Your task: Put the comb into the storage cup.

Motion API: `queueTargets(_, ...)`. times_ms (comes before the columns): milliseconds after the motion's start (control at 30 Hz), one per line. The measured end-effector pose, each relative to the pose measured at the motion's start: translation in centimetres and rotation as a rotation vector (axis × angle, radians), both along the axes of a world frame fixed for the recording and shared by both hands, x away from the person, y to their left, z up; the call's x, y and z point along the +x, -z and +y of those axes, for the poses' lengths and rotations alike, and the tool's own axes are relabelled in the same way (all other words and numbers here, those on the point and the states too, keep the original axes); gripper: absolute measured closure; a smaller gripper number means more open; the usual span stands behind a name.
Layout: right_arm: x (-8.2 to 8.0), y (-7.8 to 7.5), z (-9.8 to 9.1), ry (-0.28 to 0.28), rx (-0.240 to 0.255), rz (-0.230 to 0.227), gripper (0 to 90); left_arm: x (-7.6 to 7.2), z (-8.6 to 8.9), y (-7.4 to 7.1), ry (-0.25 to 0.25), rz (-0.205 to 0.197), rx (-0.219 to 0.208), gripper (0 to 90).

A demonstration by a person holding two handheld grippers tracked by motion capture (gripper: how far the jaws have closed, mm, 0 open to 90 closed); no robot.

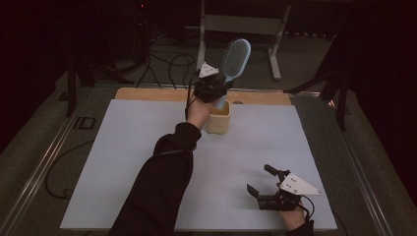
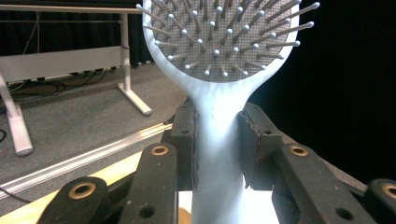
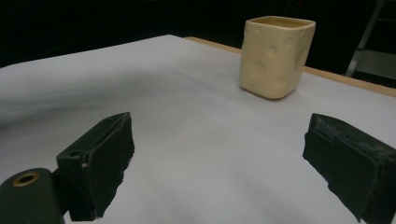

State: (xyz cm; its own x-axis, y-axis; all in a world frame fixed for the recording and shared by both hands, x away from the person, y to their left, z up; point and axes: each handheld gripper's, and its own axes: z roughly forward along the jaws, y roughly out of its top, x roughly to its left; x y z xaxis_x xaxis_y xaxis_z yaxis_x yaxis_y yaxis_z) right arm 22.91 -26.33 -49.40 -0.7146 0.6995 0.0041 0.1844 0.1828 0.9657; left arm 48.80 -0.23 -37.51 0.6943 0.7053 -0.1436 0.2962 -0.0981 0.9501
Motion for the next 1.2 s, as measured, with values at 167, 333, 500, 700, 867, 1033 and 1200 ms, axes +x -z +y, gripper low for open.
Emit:
queueTargets(167, 0.0, 0.0, 0.0, -0.001, 0.004, -0.002, 8.4, 0.4, 0.1, 1.0, 0.014, -0.016, -0.012, 70.1)
queueTargets(333, 0.0, 0.0, 0.0, -0.005, 0.002, 0.000, 8.3, 0.6, 0.2, 1.7, 0.013, -0.036, -0.018, 70.1)
queueTargets(500, 0.0, 0.0, 0.0, -0.006, 0.006, 0.002, 8.4, 0.7, 0.5, 2.6, 0.041, -0.075, -0.050, 70.0)
queueTargets(700, 0.0, 0.0, 0.1, -0.008, 0.005, 0.004, 8.4, 0.8, 0.7, 3.8, 0.021, -0.109, -0.050, 70.0)
queueTargets(867, 0.0, 0.0, 0.0, -0.011, 0.005, 0.006, 8.4, 0.9, 1.0, 4.7, 0.013, -0.157, -0.039, 70.0)
queueTargets(1033, 0.0, 0.0, 0.1, -0.012, 0.005, 0.006, 8.4, 0.6, 0.6, 5.4, 0.014, -0.196, -0.001, 69.9)
queueTargets(1200, 0.0, 0.0, 0.1, -0.012, 0.005, 0.004, 8.4, 0.6, 0.6, 6.2, 0.006, -0.162, -0.003, 69.9)
